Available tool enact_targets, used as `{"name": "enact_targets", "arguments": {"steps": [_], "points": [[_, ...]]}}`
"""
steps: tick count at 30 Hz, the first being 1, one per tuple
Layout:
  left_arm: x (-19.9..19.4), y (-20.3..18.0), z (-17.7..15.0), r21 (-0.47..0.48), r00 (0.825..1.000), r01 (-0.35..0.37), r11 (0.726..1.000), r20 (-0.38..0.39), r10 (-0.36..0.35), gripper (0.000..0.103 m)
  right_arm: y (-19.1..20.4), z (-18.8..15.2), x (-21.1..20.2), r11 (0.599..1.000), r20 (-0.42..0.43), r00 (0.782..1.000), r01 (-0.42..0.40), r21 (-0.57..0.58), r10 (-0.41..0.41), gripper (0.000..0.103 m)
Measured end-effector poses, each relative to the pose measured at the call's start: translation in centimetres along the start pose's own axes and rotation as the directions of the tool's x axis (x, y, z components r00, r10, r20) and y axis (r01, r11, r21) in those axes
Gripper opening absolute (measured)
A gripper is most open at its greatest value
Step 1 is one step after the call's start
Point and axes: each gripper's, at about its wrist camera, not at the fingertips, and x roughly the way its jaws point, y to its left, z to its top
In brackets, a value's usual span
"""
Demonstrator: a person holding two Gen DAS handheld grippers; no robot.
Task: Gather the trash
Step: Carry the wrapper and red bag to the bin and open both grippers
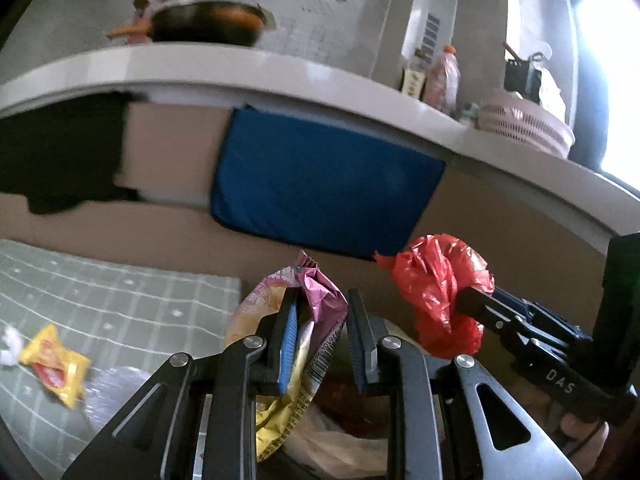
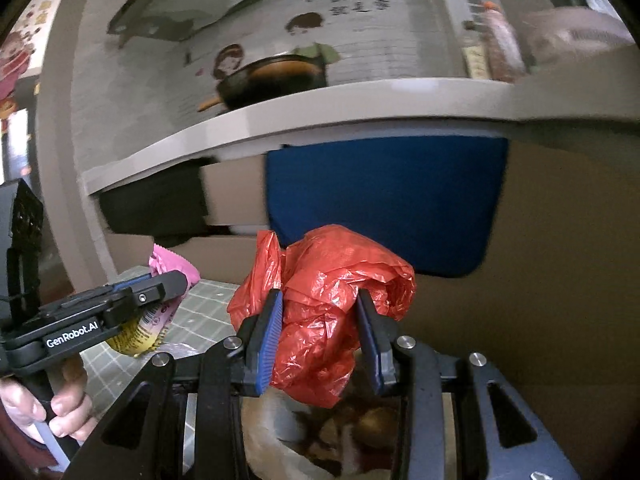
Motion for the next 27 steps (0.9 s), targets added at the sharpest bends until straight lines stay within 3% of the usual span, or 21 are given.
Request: {"name": "enact_targets", "arguments": {"steps": [13,18,24,27], "points": [[5.5,-2.3,-3.3,-0.01,0.992,0.056,0.998,-0.115,-0.057,0.024,-4.1,-3.0,1.0,0.996,-0.058,0.998,0.042,0.082,-0.037,0.034],[8.2,-1.6,-4.8,-0.097,0.975,0.099,0.99,-0.188,-0.116,0.024,-4.6,-3.9,1.8,0.994,-0.079,0.996,0.053,0.093,-0.045,0.034],[11.4,-0.4,-7.2,-0.187,0.942,0.124,0.974,-0.285,-0.175,0.024,-5.6,-4.9,2.6,0.992,-0.108,0.992,0.078,0.102,-0.067,0.034],[11.8,0.1,-7.8,-0.214,0.938,0.131,0.968,-0.29,-0.191,0.027,-5.8,-5.4,3.3,0.991,-0.13,0.989,0.083,0.106,-0.069,0.034]]}}
